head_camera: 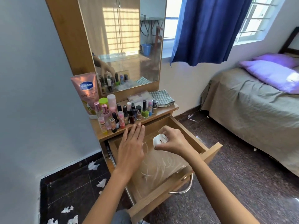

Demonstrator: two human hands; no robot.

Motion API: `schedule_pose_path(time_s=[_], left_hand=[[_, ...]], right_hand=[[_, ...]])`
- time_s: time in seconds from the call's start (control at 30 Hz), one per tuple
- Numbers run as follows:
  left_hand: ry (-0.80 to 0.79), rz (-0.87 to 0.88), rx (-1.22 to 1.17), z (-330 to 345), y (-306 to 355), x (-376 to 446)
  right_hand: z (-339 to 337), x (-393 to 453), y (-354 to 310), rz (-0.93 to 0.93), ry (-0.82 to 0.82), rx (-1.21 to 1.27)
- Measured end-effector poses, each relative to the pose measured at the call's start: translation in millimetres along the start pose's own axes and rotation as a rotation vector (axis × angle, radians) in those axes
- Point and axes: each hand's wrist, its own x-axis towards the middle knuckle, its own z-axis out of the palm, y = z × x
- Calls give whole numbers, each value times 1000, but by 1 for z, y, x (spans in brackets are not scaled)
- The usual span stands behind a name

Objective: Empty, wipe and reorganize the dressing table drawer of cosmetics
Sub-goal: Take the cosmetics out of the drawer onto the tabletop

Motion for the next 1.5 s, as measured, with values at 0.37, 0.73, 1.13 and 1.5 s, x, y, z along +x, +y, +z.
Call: schedule_pose_path(time_s=[0.37, 0.73, 1.13, 1.5], left_hand=[[277, -200, -573, -38, 31, 10], [195, -211, -300, -59, 34, 28], [-68, 80, 333, -20, 9, 46], [-156, 225, 413, 4, 11, 55]], right_hand=[[-17, 12, -33, -270, 290, 277], [-32, 29, -41, -292, 321, 436], [-40, 149, -87, -244, 284, 20], [-29, 195, -104, -77, -8, -335]])
